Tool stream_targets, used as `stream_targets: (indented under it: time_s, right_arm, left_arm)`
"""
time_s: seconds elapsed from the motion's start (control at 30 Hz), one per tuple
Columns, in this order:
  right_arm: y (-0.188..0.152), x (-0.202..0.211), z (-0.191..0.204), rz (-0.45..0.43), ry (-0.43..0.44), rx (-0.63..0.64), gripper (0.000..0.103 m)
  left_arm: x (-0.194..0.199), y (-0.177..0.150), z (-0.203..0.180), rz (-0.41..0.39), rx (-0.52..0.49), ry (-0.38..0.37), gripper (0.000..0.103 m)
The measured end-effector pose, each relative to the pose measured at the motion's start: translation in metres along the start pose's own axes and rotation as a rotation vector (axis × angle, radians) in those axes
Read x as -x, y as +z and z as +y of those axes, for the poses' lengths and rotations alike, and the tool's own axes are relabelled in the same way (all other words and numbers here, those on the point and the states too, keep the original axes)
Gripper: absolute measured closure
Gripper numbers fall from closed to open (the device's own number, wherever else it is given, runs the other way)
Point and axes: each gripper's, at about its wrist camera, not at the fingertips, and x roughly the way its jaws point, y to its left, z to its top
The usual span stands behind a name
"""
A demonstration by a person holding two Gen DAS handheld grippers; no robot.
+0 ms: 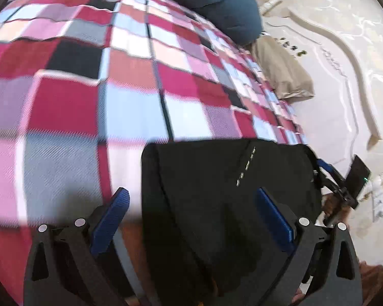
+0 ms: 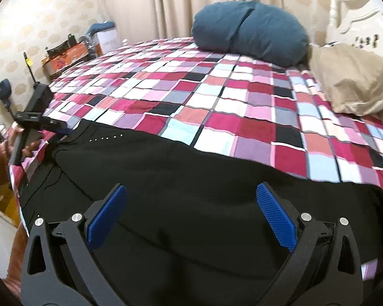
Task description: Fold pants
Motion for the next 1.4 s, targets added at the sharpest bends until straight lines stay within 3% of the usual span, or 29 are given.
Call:
stream_targets:
  time_s: [0.17, 0.33, 0.4, 0.53, 0.6, 0.63, 0.67, 0.7, 0.73, 0.8, 0.83, 0.87, 0.9, 0.93, 0.97, 1.0, 1.23, 1.4]
  right_arm:
    - [0.022, -0.023, -0.017, 0.038, 0.133, -0.006, 0.002]
    - [0.045, -0.049, -0.028, 0.076, 0.257, 0.024, 0.002]
    - [0.056, -0.062, -0.032, 0.103, 0.283, 0.036, 0.002]
    - [0.072, -0.098, -0.04, 0.178, 0.32, 0.068, 0.002]
    - [0.073, -0.114, -0.039, 0.223, 0.33, 0.095, 0.003]
    - [0.073, -0.122, -0.037, 0.246, 0.328, 0.115, 0.005]
    - [0.073, -0.13, -0.033, 0.277, 0.331, 0.14, 0.014]
    - [0.072, -0.137, -0.029, 0.302, 0.335, 0.16, 0.024]
    - [0.071, -0.142, -0.026, 0.325, 0.337, 0.18, 0.027]
    - [0.068, -0.151, -0.017, 0.367, 0.329, 0.228, 0.039]
    - [0.066, -0.154, -0.014, 0.385, 0.32, 0.245, 0.049]
    - [0.064, -0.158, -0.01, 0.413, 0.322, 0.256, 0.069]
    - [0.063, -0.159, -0.009, 0.429, 0.326, 0.256, 0.081]
    - [0.063, -0.158, -0.008, 0.434, 0.325, 0.252, 0.086]
    - [0.064, -0.154, -0.007, 0.431, 0.312, 0.25, 0.094]
    - [0.065, -0.151, -0.006, 0.423, 0.3, 0.249, 0.095]
    - [0.076, -0.083, 0.013, 0.237, 0.201, 0.268, 0.096]
    - [0.055, -0.012, 0.049, 0.079, 0.066, 0.343, 0.096]
  left_arm:
    - [-0.011, 0.018, 0.006, 0.016, 0.047, -0.122, 0.006]
    - [-0.016, 0.015, 0.0, 0.041, -0.042, -0.083, 0.006]
    - [-0.018, 0.016, -0.001, 0.064, -0.068, -0.068, 0.006]
    - [-0.02, 0.023, 0.0, 0.065, -0.028, -0.059, 0.006]
    - [-0.023, 0.021, -0.007, 0.071, -0.076, -0.028, 0.006]
    - [-0.023, 0.019, -0.01, 0.077, -0.106, -0.011, 0.011]
    - [-0.025, 0.018, -0.013, 0.082, -0.129, 0.006, 0.018]
    - [-0.025, 0.017, -0.015, 0.087, -0.144, 0.026, 0.04]
    - [-0.025, 0.019, -0.012, 0.091, -0.135, 0.063, 0.063]
    - [-0.023, 0.022, -0.002, 0.095, -0.083, 0.11, 0.086]
    - [-0.022, 0.023, 0.002, 0.098, -0.059, 0.099, 0.087]
    - [-0.022, 0.024, 0.004, 0.097, -0.045, 0.089, 0.088]
    - [-0.02, 0.024, 0.003, 0.099, -0.049, 0.084, 0.093]
    - [-0.021, 0.024, 0.0, 0.1, -0.066, 0.09, 0.094]
    - [-0.021, 0.024, -0.005, 0.099, -0.087, 0.098, 0.094]
    - [-0.021, 0.024, -0.01, 0.095, -0.1, 0.093, 0.095]
    - [0.005, 0.022, -0.043, -0.002, -0.156, -0.014, 0.095]
    - [0.042, -0.003, -0.067, -0.091, -0.179, -0.093, 0.095]
